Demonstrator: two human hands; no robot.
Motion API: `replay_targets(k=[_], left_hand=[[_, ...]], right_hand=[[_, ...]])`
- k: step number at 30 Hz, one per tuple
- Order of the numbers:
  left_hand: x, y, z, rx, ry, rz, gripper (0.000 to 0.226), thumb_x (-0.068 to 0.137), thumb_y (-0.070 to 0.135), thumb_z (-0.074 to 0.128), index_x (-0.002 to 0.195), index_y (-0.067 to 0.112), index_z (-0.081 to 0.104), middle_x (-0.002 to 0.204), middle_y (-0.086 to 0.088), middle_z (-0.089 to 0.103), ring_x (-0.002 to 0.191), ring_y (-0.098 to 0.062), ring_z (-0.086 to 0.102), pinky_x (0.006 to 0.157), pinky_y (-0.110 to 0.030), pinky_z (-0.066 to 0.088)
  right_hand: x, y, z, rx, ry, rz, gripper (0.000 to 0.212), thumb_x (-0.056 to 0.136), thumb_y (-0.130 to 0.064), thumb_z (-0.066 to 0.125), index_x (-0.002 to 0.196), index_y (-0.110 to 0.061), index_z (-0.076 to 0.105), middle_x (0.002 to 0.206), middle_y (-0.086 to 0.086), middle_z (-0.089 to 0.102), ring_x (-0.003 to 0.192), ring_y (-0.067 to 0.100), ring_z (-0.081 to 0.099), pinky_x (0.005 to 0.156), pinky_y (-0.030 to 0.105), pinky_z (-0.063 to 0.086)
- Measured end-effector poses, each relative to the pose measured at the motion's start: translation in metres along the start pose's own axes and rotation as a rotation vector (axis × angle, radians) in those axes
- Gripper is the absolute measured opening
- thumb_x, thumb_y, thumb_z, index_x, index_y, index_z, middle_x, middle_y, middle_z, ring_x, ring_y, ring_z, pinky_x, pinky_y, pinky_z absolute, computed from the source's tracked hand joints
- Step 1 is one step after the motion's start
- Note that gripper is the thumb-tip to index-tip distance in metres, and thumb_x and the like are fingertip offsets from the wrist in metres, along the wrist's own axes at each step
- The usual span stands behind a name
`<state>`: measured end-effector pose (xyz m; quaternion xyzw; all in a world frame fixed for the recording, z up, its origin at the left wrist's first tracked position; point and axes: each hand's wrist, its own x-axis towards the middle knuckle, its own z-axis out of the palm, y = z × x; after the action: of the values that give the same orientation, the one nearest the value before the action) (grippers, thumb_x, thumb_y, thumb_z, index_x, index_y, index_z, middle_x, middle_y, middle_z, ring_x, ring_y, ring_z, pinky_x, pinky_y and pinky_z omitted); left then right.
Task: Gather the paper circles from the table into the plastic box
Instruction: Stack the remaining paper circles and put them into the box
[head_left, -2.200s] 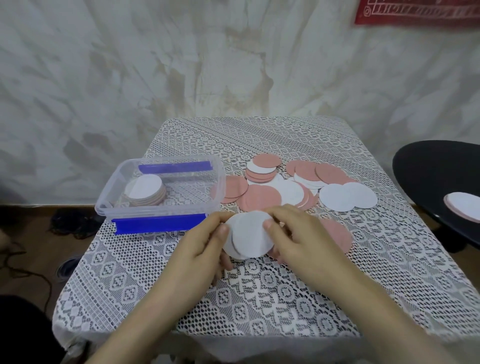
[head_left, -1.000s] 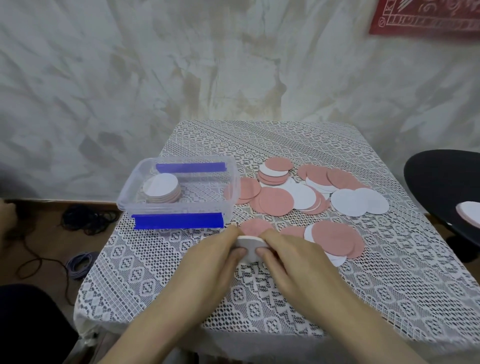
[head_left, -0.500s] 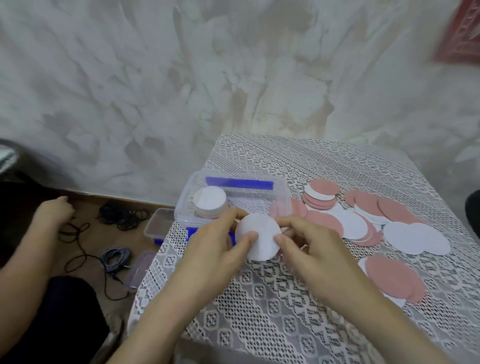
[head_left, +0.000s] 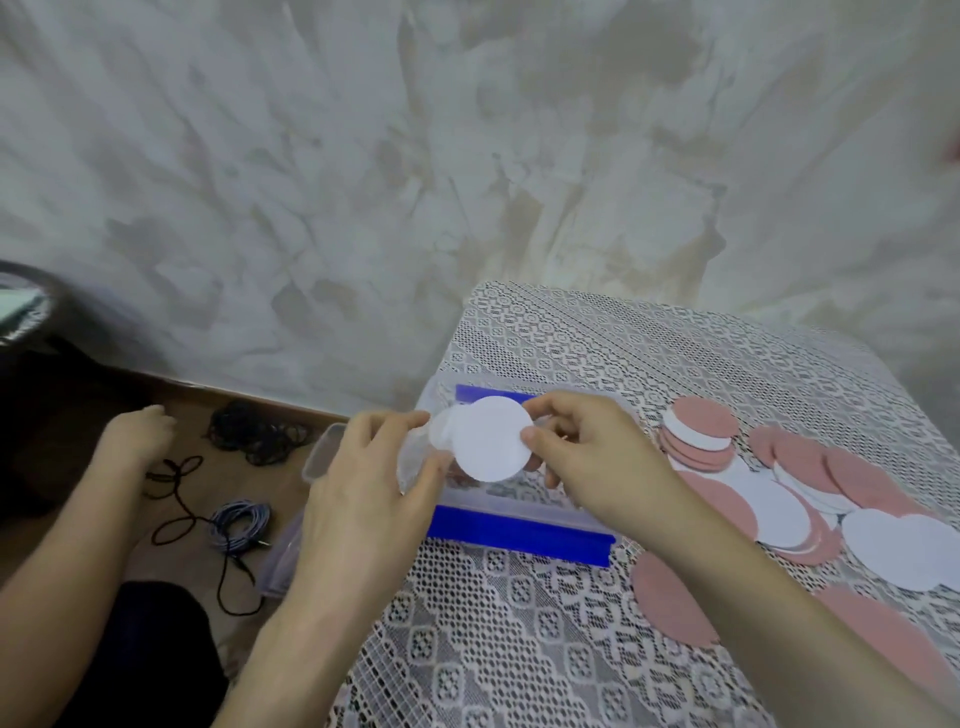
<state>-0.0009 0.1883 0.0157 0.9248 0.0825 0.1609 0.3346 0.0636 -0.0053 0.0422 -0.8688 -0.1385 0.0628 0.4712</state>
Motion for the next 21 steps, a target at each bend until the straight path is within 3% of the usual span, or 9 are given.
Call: replay_targets(k=[3, 6, 10, 12, 16, 21], left_hand=[[0.004, -0.004, 0.003, -0.002, -0.038, 0.007, 0.056, 0.092, 0.059, 0.047, 0.144, 0.039, 0.045, 0.126, 0.021, 0.042, 0.102, -0.008, 0.058, 0.078, -0.036, 0.054], [0.004, -0.006, 0.003, -0.020, -0.043, 0.015, 0.059, 0.093, 0.059, 0.047, 0.148, 0.040, 0.041, 0.121, 0.024, 0.041, 0.093, -0.004, 0.059, 0.074, -0.032, 0.053], [0.003, -0.007, 0.002, -0.056, -0.044, 0.006, 0.059, 0.092, 0.058, 0.047, 0.148, 0.043, 0.040, 0.118, 0.026, 0.041, 0.083, -0.003, 0.059, 0.075, -0.039, 0.055], [0.002, -0.008, 0.002, -0.074, -0.036, 0.007, 0.058, 0.091, 0.058, 0.047, 0.147, 0.043, 0.041, 0.118, 0.027, 0.041, 0.081, -0.003, 0.059, 0.075, -0.041, 0.055], [0.004, -0.010, 0.004, -0.096, -0.028, 0.010, 0.060, 0.090, 0.057, 0.048, 0.147, 0.041, 0.043, 0.120, 0.026, 0.042, 0.094, -0.001, 0.057, 0.079, -0.040, 0.055], [0.005, -0.013, 0.006, -0.087, -0.021, 0.043, 0.057, 0.093, 0.051, 0.050, 0.148, 0.040, 0.044, 0.120, 0.024, 0.043, 0.100, -0.002, 0.056, 0.074, -0.030, 0.053]], right_hand=[[0.018, -0.001, 0.010, -0.037, -0.025, 0.017, 0.011, 0.099, -0.020, 0.058, 0.106, -0.028, 0.063, 0.067, -0.007, 0.066, 0.061, 0.009, 0.062, 0.058, 0.029, 0.044], [0.029, 0.002, 0.020, -0.141, -0.053, 0.019, 0.018, 0.099, -0.022, 0.057, 0.111, -0.035, 0.055, 0.066, -0.009, 0.063, 0.062, 0.012, 0.062, 0.061, 0.031, 0.046], [0.033, 0.004, 0.026, -0.405, -0.103, -0.008, 0.010, 0.101, -0.027, 0.049, 0.104, -0.035, 0.054, 0.072, -0.009, 0.061, 0.065, 0.016, 0.061, 0.058, 0.031, 0.042], [0.032, 0.002, 0.024, -0.480, -0.146, -0.034, 0.007, 0.101, -0.038, 0.049, 0.105, -0.034, 0.054, 0.077, -0.007, 0.065, 0.072, 0.016, 0.061, 0.063, 0.033, 0.047], [0.031, -0.004, 0.021, -0.638, -0.215, -0.052, 0.047, 0.079, -0.072, 0.062, 0.107, -0.037, 0.047, 0.080, -0.012, 0.063, 0.081, 0.012, 0.059, 0.066, 0.035, 0.047], [0.039, -0.002, 0.029, -0.693, -0.216, -0.062, 0.048, 0.081, -0.062, 0.069, 0.111, -0.036, 0.042, 0.091, -0.009, 0.066, 0.091, 0.021, 0.059, 0.073, 0.038, 0.049]])
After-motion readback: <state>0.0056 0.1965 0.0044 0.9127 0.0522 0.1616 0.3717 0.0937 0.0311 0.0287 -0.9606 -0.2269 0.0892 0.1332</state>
